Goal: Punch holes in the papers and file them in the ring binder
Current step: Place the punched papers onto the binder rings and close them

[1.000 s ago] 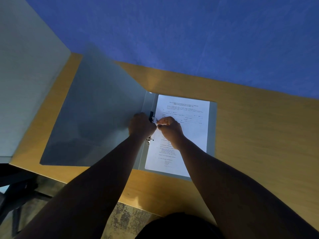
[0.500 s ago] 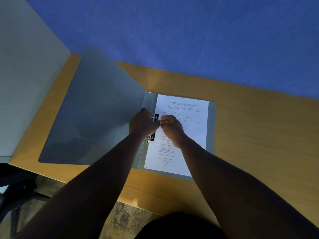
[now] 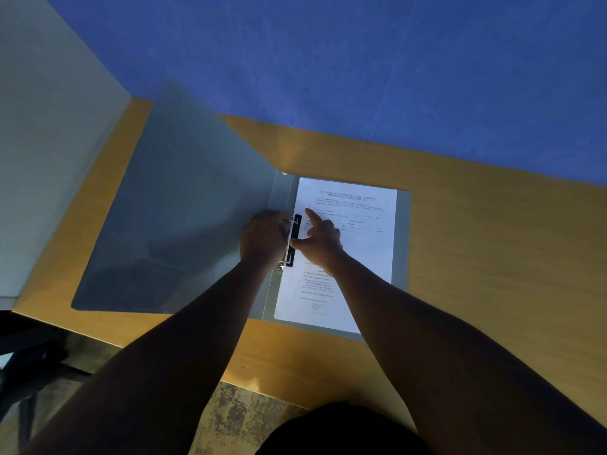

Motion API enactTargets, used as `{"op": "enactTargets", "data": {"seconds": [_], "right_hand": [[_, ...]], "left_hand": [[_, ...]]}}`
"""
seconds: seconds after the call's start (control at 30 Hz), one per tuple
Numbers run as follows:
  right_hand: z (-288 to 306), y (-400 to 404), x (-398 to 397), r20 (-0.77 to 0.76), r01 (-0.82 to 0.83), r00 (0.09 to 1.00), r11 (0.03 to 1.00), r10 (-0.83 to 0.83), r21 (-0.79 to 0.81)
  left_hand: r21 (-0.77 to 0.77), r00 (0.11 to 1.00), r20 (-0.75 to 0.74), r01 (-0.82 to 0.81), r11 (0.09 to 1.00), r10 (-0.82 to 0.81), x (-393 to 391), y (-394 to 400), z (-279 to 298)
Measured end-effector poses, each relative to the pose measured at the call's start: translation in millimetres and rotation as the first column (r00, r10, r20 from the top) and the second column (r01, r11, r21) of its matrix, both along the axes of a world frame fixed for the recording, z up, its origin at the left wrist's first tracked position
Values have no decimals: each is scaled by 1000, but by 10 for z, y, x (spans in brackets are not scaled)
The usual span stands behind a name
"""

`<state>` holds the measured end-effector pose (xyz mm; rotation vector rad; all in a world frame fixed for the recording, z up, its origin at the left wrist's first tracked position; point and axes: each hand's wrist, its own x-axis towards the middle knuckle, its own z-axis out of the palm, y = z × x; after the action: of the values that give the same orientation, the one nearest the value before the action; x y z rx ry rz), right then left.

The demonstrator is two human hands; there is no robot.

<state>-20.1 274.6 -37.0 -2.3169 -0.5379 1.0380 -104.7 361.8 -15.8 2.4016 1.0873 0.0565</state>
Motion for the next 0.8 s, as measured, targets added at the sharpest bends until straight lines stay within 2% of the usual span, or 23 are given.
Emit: {"op": "enactTargets", "data": {"seconds": [0.17, 0.47, 0.63, 0.8], "right_hand": [[-10, 11, -16, 36, -32, 999, 999, 34, -38], [-45, 45, -54, 123, -63, 989, 993, 76, -102], [-68, 51, -83, 142, -87, 984, 988, 105, -129], [-68, 35, -59, 124, -71, 989, 993, 83, -96]], "left_hand": [[-33, 1000, 23, -4, 999, 5, -13, 24, -72], [12, 1000, 17, 10, 1000, -10, 0, 47, -127], [-12, 997, 55, -51, 999, 52, -3, 53, -91], [31, 994, 63, -97, 995, 95, -4, 12, -51]]}}
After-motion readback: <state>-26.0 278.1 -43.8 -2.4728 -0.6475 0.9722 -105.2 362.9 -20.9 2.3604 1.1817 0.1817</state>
